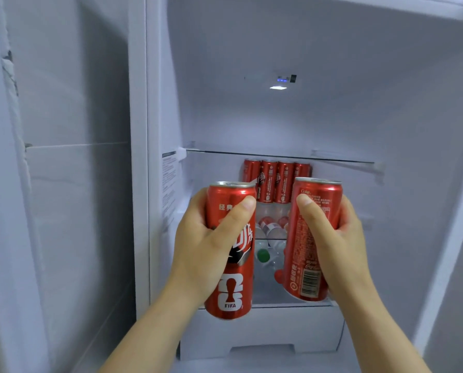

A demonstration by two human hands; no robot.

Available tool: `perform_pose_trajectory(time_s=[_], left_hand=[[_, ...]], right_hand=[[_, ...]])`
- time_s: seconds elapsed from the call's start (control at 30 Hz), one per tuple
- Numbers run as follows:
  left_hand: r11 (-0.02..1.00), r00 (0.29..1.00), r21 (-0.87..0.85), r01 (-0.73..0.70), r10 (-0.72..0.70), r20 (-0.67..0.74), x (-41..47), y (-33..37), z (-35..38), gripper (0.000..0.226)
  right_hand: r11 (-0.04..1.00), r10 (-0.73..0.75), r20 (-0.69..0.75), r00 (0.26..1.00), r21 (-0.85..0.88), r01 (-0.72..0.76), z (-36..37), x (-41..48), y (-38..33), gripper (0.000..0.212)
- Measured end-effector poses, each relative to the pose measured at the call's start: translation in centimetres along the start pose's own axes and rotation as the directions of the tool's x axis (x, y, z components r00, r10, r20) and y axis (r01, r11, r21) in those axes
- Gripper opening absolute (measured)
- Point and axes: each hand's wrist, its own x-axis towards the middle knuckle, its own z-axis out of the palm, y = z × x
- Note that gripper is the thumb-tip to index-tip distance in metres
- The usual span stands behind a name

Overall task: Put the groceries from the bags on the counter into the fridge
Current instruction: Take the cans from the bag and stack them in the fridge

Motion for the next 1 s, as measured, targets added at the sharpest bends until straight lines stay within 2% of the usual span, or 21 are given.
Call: perform_pose_trajectory(time_s=[0.43, 0.57, 0.73, 1.0], left_hand=[[0.995, 0.998, 0.095, -0.025, 0.03, -0.054, 8.5, -5.4, 4.8, 0.036], [0.993, 0.997, 0.113, -0.019, 0.027, -0.076, 10.7, -7.1, 6.3, 0.037], [0.994, 0.997, 0.113, -0.007, 0.015, -0.074, 12.6, -9.1, 6.9, 0.041], [0.995, 0.999, 0.09, -0.048, 0.049, -0.006, 14.6, -11.0, 7.5, 0.045]], right_hand=[[1.0, -0.015, 0.003, 1.0, -0.021, 0.015, -0.1, 9.4, 6.4, 0.04], [0.999, -0.025, 0.039, 0.999, -0.036, 0.027, 0.0, 11.7, 8.0, 0.034], [0.998, -0.025, 0.036, 0.999, -0.063, 0.027, -0.1, 13.0, 9.7, 0.028], [0.995, -0.01, -0.001, 1.0, -0.099, 0.01, 0.1, 14.2, 12.1, 0.033]])
